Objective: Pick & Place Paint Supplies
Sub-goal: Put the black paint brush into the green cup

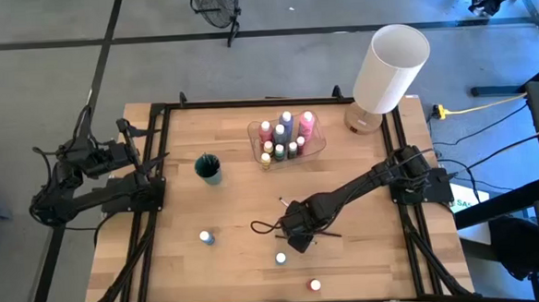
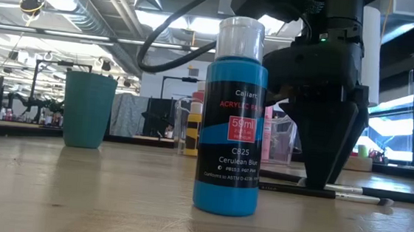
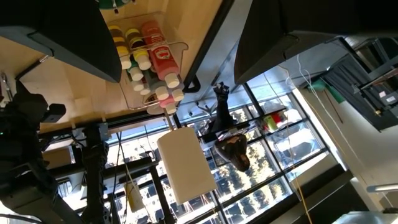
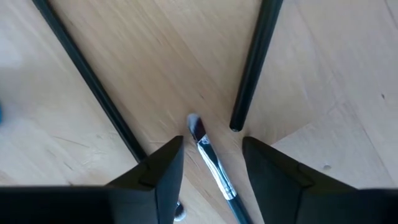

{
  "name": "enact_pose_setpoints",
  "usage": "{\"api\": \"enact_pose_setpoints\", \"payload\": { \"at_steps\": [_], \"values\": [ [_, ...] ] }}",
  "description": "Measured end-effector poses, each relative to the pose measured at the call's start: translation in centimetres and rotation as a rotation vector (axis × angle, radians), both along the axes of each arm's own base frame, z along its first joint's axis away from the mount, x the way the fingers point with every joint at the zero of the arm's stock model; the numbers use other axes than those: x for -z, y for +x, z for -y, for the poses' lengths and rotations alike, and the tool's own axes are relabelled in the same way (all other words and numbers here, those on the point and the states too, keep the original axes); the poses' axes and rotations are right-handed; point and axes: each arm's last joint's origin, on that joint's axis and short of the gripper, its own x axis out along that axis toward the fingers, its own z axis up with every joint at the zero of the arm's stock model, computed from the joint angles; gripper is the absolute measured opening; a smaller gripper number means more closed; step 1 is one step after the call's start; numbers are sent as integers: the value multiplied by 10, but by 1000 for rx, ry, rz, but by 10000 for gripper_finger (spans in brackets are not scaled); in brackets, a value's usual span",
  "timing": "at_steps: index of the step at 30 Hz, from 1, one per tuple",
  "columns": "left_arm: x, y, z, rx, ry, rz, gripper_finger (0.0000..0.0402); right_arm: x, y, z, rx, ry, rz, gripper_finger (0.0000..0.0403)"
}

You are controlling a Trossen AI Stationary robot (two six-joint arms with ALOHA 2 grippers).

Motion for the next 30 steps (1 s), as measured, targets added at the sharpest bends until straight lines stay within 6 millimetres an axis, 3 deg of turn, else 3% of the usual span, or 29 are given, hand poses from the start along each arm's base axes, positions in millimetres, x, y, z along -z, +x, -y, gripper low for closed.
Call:
{"api": "enact_pose_setpoints", "payload": {
  "at_steps": [30],
  "values": [
    [0,0,0,0,-15,6,308,1,4,17,58,-2,-12,124]
  ]
}}
